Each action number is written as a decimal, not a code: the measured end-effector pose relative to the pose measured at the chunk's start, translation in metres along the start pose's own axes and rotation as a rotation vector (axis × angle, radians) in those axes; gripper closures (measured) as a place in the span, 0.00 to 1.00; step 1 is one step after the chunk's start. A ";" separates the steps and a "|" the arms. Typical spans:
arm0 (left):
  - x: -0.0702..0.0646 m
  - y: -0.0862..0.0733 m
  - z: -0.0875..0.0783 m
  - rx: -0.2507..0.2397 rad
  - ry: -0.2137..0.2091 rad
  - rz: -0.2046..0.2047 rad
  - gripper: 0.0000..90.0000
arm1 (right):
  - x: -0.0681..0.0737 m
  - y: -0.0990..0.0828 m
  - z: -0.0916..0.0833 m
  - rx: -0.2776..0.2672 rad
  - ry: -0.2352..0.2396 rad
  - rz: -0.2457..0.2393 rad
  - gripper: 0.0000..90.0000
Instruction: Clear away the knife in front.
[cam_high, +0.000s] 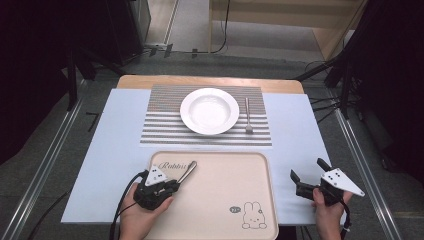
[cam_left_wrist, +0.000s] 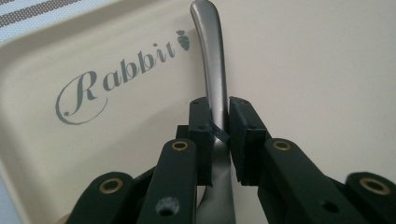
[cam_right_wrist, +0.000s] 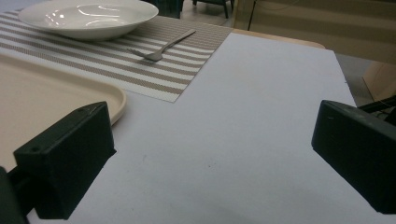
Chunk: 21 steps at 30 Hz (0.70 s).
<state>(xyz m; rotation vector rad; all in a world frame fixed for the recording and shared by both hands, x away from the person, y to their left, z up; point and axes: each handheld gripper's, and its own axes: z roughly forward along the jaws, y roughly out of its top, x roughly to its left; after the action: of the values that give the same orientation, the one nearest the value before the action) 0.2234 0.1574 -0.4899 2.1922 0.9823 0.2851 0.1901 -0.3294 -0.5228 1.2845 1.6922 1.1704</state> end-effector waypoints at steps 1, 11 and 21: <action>-0.002 -0.001 0.000 -0.003 0.008 -0.004 0.89 | 0.000 0.000 0.000 0.000 0.000 0.001 0.00; -0.009 -0.002 0.005 0.038 0.065 0.028 0.89 | 0.000 0.000 0.000 -0.001 0.002 -0.006 0.00; 0.002 0.004 -0.001 -0.038 -0.011 -0.020 0.78 | 0.000 0.000 0.001 0.000 0.001 -0.009 0.00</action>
<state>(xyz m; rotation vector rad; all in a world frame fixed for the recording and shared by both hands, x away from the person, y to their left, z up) 0.2265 0.1577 -0.4865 2.1466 0.9846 0.2791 0.1905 -0.3290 -0.5229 1.2757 1.6970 1.1656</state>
